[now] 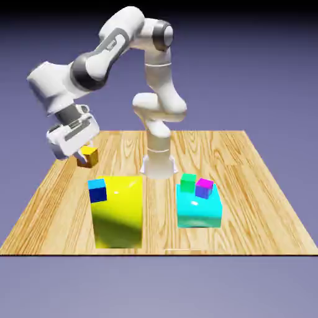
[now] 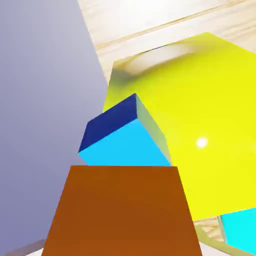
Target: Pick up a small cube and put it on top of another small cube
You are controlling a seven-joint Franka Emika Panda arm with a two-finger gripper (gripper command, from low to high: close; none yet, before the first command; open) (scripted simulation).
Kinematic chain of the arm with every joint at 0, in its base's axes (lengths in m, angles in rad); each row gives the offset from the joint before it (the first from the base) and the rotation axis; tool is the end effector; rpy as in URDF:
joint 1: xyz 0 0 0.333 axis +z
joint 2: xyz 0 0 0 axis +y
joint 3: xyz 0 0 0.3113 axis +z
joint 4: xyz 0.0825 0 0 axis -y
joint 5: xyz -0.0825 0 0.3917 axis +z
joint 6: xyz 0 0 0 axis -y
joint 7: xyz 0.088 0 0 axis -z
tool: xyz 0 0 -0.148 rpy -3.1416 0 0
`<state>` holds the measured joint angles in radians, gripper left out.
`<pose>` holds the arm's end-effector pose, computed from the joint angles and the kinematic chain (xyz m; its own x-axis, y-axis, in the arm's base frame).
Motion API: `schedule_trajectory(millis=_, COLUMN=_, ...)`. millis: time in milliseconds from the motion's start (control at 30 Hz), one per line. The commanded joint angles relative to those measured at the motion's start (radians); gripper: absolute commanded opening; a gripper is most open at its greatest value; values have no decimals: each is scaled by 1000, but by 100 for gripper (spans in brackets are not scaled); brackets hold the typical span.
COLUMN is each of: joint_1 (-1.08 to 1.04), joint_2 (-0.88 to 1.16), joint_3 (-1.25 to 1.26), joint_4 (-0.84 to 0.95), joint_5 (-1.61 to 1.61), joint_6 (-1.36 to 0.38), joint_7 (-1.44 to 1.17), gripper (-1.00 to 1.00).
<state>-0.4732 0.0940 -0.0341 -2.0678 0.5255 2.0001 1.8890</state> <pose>0.5072 -0.2256 0.3360 -0.8613 -0.3879 -0.3283 -0.4887 0.8092 0.3260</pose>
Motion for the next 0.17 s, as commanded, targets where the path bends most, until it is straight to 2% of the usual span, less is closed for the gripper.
schedule_trajectory(millis=0, joint_1=-1, joint_2=9, joint_3=5, joint_4=-18, joint_5=6, joint_6=26, joint_7=-6, gripper=-100)
schedule_trajectory(millis=33, joint_1=-1, joint_2=9, joint_3=5, joint_4=-18, joint_5=6, joint_6=26, joint_7=-6, gripper=100)
schedule_trajectory(millis=133, joint_1=-16, joint_2=-19, joint_3=-10, joint_4=40, joint_5=-17, joint_6=-60, joint_7=15, gripper=100)
